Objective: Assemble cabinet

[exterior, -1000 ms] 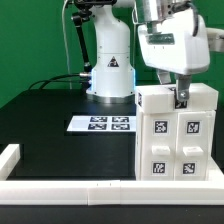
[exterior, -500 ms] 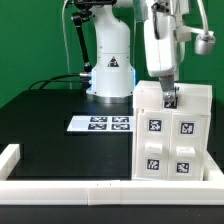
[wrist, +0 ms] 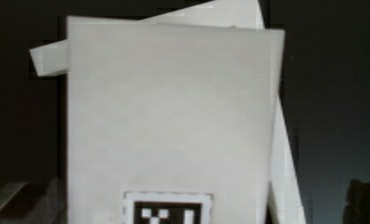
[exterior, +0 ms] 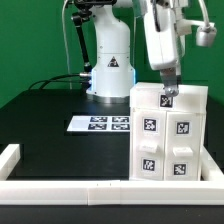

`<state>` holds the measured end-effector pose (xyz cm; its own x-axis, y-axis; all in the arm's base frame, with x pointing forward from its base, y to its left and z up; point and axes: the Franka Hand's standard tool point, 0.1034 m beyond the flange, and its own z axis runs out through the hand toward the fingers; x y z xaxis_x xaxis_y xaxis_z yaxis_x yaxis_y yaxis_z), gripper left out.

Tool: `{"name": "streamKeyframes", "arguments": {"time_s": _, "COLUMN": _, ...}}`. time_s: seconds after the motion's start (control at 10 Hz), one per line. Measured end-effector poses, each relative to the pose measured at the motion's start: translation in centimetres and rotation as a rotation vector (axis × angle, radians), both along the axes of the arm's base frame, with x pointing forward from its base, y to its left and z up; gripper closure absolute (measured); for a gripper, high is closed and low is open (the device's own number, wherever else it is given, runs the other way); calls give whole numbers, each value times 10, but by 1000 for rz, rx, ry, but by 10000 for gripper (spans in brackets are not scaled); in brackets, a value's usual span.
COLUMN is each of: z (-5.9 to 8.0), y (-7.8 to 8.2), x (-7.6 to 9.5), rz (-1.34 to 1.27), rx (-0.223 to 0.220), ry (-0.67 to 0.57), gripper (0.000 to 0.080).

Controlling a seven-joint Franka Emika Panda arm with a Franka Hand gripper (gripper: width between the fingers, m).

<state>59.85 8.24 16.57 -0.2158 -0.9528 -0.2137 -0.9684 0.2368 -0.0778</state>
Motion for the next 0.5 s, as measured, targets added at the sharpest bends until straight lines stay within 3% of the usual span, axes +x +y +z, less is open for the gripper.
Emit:
{"name": "streamKeyframes", "arguments": {"time_s": 0.3, "z": 13, "y": 2, "x": 2, "rz": 94, "rx": -5, "ry": -33, "gripper": 1}}
{"name": "streamKeyframes", "arguments": {"time_s": 0.5, "z": 10, "y": 2, "x": 1, "rz": 95, "rx": -5, "ry": -29, "gripper": 2}}
